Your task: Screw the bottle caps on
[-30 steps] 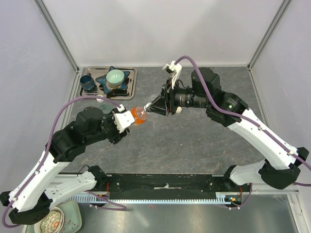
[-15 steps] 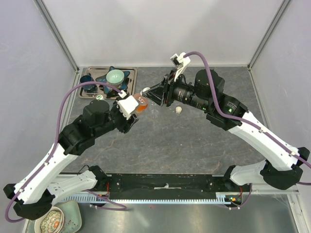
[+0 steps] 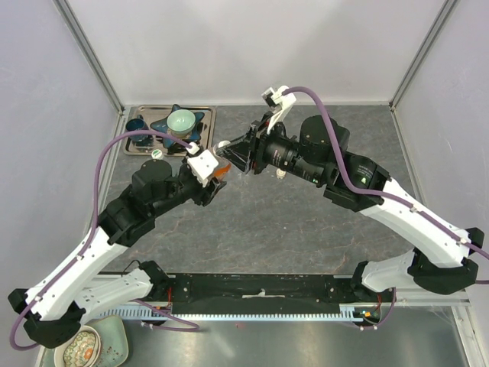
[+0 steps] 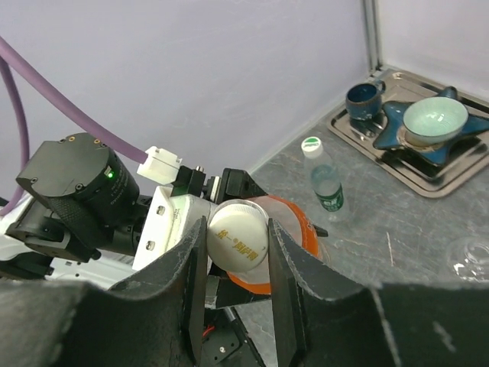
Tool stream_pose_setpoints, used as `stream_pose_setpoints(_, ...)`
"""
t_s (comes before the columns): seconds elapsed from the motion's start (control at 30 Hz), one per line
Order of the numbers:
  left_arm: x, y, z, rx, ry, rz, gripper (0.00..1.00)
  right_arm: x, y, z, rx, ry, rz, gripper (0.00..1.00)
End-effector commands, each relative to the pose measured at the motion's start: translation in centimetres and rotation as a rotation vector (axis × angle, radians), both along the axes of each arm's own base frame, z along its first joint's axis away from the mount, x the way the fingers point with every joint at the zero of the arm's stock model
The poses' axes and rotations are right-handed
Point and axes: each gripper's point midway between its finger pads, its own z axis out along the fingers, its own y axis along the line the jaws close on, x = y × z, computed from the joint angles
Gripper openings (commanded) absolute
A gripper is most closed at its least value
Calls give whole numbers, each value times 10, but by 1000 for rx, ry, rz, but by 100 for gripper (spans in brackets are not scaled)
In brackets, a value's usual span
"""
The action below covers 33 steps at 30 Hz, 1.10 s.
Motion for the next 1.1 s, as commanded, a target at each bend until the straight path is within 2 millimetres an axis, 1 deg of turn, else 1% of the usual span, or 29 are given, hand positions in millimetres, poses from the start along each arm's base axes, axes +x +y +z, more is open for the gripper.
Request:
stream_pose_setpoints(0.0, -10, -16, 118, -299, -286, -96, 27, -9, -15, -144, -488, 197, -40, 10)
stream_pose_setpoints(0.03, -12, -17, 116, -291, -280, -109, 26, -8, -18, -143, -499, 181, -47, 9)
stream_pose_setpoints(0.07, -13, -19, 109, -274, -258, -121, 25, -5, -20, -141, -508, 169, -62, 8)
stream_pose_setpoints(0.17, -27, -29, 99, -231, -226, -220, 25, 0, -30, -138, -549, 142, -97, 6)
stream_pose_setpoints(0.2, -32, -31, 88, -197, -201, -256, 24, 2, -37, -141, -580, 139, -118, 6)
stream_pose_setpoints(0.27, -38, -34, 80, -159, -185, -301, 22, 4, -40, -139, -597, 126, -124, 5)
stream_pose_setpoints(0.3, -43, -37, 63, -94, -146, -345, 22, 4, -45, -140, -618, 126, -133, 4)
stream_pose_setpoints(0.37, -49, -38, 53, -52, -109, -383, 18, 5, -48, -134, -622, 107, -137, 2)
stream_pose_setpoints(0.4, -50, -38, 42, -20, -79, -393, 16, 5, -50, -128, -616, 97, -140, 2)
stream_pose_setpoints(0.47, -54, -38, 32, 2, -56, -417, 13, 6, -60, -119, -617, 75, -162, 1)
stream_pose_setpoints(0.5, -55, -38, 27, 17, -54, -425, 10, 5, -62, -114, -618, 58, -159, 0)
stream_pose_setpoints(0.53, -57, -36, 21, 33, -39, -427, 8, 3, -68, -108, -610, 41, -159, 0)
stream_pose_setpoints(0.57, -58, -36, 15, 47, -30, -439, 7, 2, -71, -106, -612, 34, -156, 0)
stream_pose_setpoints(0.6, -59, -36, 10, 66, -33, -449, 7, 0, -76, -100, -609, 12, -149, 0)
stream_pose_setpoints(0.67, -64, -34, -7, 109, -11, -480, 7, -6, -82, -96, -606, -1, -127, 1)
stream_pose_setpoints(0.7, -66, -33, -11, 122, -7, -495, 7, -9, -86, -92, -596, -14, -120, 1)
stream_pose_setpoints(0.73, -71, -31, -17, 139, 11, -510, 7, -12, -88, -91, -597, -27, -103, 1)
stream_pose_setpoints(0.77, -77, -31, -23, 153, 10, -550, 7, -17, -86, -90, -580, -35, -66, 2)
stream_pose_setpoints(0.8, -82, -30, -28, 168, 17, -575, 7, -21, -91, -92, -576, -42, -56, 2)
stream_pose_setpoints(0.83, -87, -27, -38, 193, 49, -593, 7, -23, -91, -92, -579, -67, -33, 2)
stream_pose_setpoints(0.87, -92, -27, -42, 209, 48, -626, 7, -28, -87, -90, -553, -85, 0, 2)
stream_pose_setpoints(0.9, -96, -26, -46, 225, 60, -642, 7, -33, -90, -93, -547, -100, 23, 2)
stream_pose_setpoints(0.93, -97, -24, -53, 244, 72, -650, 8, -35, -90, -92, -541, -125, 47, 3)
stream_pose_setpoints(0.97, -97, -22, -60, 271, 84, -647, 8, -38, -87, -86, -508, -149, 66, 4)
stream_pose_setpoints(1.0, -95, -21, -63, 283, 89, -639, 8, -52, -85, -85, -473, -160, 140, 6)
stream_pose_setpoints(1.03, -94, -21, -65, 290, 91, -631, 8, -59, -84, -81, -444, -179, 178, 6)
stream_pose_setpoints(1.07, -89, -20, -67, 300, 89, -610, 8, -66, -80, -72, -401, -218, 223, 7)
